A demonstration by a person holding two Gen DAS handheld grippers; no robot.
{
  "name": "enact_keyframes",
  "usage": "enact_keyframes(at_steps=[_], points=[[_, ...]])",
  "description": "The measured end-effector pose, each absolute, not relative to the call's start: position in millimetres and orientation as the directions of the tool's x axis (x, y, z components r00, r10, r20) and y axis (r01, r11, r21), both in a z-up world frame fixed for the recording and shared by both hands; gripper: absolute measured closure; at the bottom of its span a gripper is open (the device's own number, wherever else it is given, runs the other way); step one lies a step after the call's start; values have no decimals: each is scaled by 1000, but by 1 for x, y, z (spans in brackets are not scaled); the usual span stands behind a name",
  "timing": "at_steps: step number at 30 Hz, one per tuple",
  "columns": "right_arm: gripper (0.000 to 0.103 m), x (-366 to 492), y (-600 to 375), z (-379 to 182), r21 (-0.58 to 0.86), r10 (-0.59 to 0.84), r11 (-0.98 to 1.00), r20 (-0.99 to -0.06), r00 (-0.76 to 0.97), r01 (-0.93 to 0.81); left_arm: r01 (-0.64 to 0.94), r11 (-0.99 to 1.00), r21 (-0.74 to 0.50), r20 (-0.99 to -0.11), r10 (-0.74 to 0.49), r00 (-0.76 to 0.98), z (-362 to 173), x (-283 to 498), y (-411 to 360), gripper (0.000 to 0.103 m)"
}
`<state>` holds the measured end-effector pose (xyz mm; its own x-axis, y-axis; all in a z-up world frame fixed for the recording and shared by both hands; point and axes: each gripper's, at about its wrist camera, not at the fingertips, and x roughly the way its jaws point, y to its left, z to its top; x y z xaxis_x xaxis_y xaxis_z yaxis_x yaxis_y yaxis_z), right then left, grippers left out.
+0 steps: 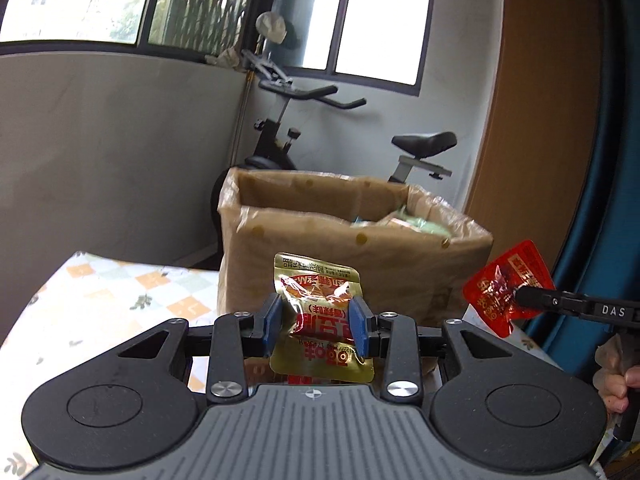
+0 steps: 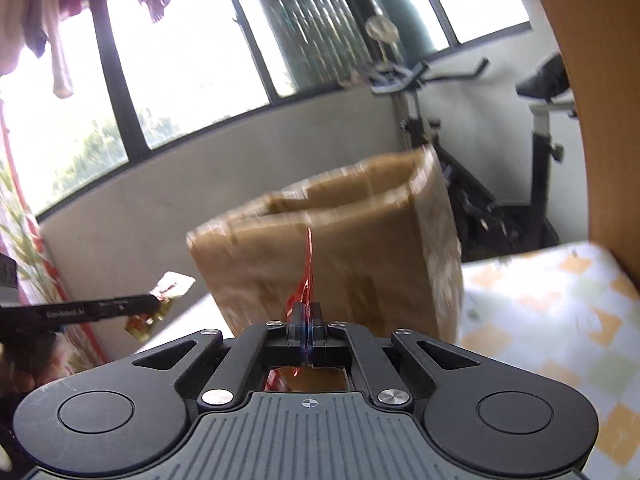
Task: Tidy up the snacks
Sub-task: 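Lift the gold pouch with the left tool while the right tool lifts the red pack over the box, then open both tools over the box to drop the pouch and red pack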
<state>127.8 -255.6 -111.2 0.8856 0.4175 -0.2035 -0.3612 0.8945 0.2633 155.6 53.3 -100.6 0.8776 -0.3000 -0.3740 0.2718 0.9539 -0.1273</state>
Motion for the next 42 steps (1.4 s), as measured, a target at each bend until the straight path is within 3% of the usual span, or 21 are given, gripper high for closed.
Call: enact_keyframes(at_steps=[4,9,16,18,20,23,35,42], points=[[102,153,-254,-71,260,447,877,-135,884,-404,309,944,-114,-297,-330,896,-69,172,47,65],[102,220,-235,-41,199,411,904,-167,896,-378,316,941,-121,-268,-337,903,-48,224,28,64],[102,319,-199,-37,184,279,956,-336,899,-227,260,962,-87,-376,-273,885,-53,307,12,63],[97,335,-193,-46,166,191,976,-362,912,-139,227,970,-88,-431,-242,869,-60,324,12,59],[83,345,-195,-53,212,182,972,-379,907,-107,199,977,-75,-455,-211,865,-66,335,9,54],[77,337,-199,-56,240,190,965,-355,915,-107,182,981,-65,-445,-192,874,-70,334,19,45],[77,234,-224,-63,175,260,959,-216,941,-225,205,970,-127,-431,-240,870,-78,254,57,45],[77,182,-217,-90,108,269,962,-196,943,-252,207,962,-177,-475,-268,839,-107,202,63,45]])
